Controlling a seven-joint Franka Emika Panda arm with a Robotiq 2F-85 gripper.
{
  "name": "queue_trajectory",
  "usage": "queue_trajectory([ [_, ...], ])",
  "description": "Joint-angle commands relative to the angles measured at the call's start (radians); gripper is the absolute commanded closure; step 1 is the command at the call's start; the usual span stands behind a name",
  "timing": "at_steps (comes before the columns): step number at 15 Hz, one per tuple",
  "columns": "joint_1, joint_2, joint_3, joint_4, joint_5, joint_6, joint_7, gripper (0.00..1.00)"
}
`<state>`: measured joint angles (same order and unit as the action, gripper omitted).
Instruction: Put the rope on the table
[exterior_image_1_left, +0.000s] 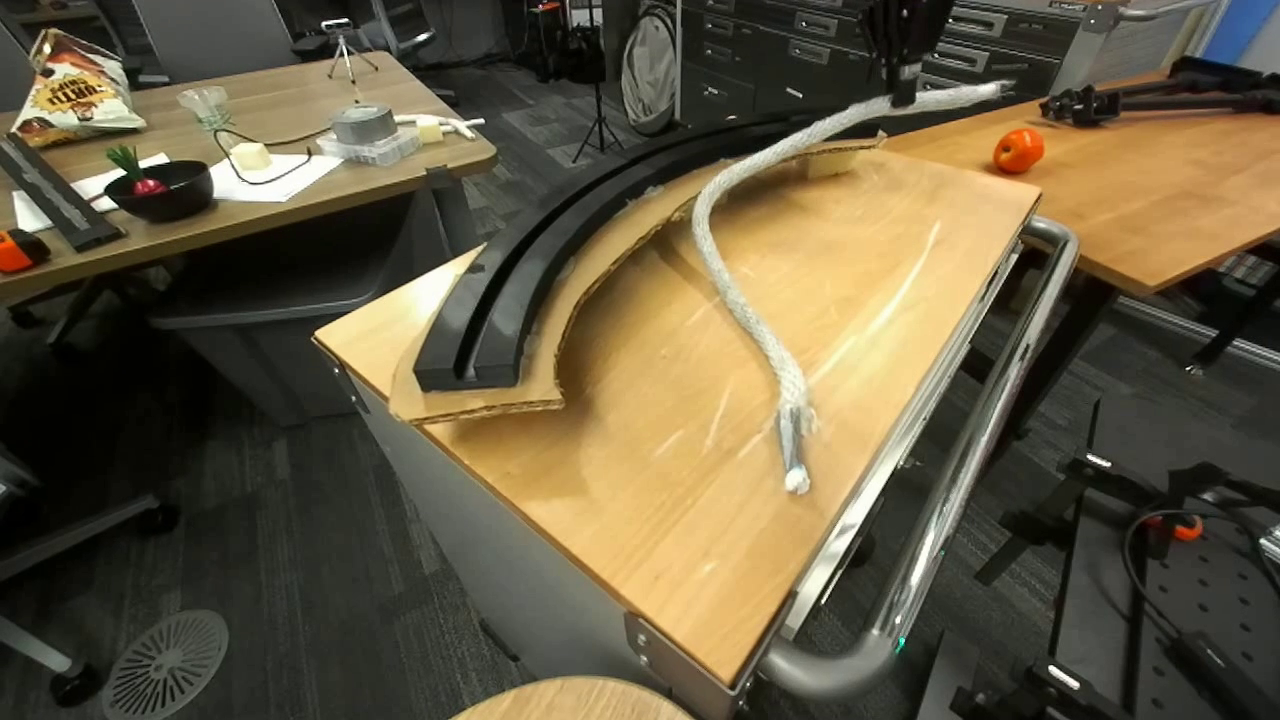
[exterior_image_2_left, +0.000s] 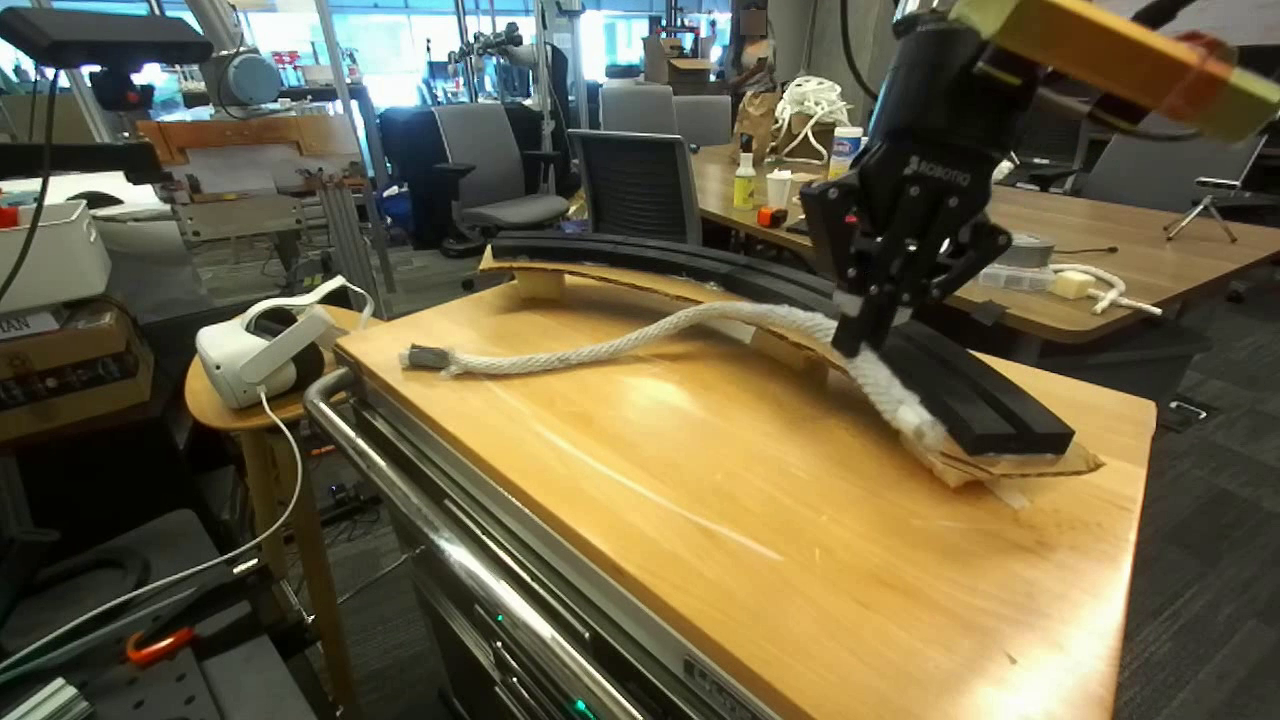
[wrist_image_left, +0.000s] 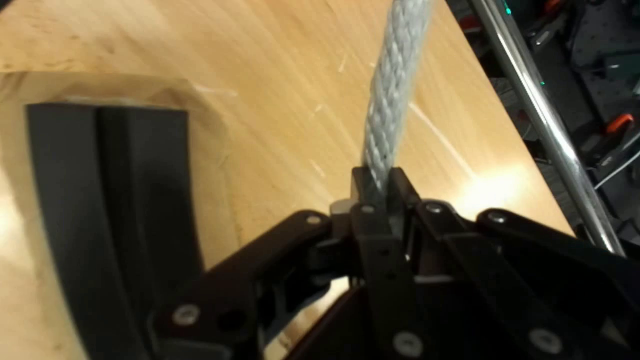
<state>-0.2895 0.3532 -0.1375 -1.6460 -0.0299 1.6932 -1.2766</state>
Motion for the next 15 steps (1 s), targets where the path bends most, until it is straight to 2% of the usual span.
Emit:
queue_trajectory([
  [1,-0.001,-0.005,0.002,-0.072,0.019,-0.013,0.047,0.97],
  [8,-0.019,0.123,0.01,-0.047,0.058,0.144,0.071,0.97],
  [9,-0.019,0.137,0.01,-0.046,0.05,0.168,0.074,0.91],
  [10,-0.019,0.142,0.01,-0.051,0.044,0.19,0.075,0.73],
  [11,-0.016,0.13,0.008,-0.063,0.034,0.208,0.08,0.64],
  [15,0.016,-0.061,-0.019,-0.193,-0.103,0.292,0.116,0.34],
])
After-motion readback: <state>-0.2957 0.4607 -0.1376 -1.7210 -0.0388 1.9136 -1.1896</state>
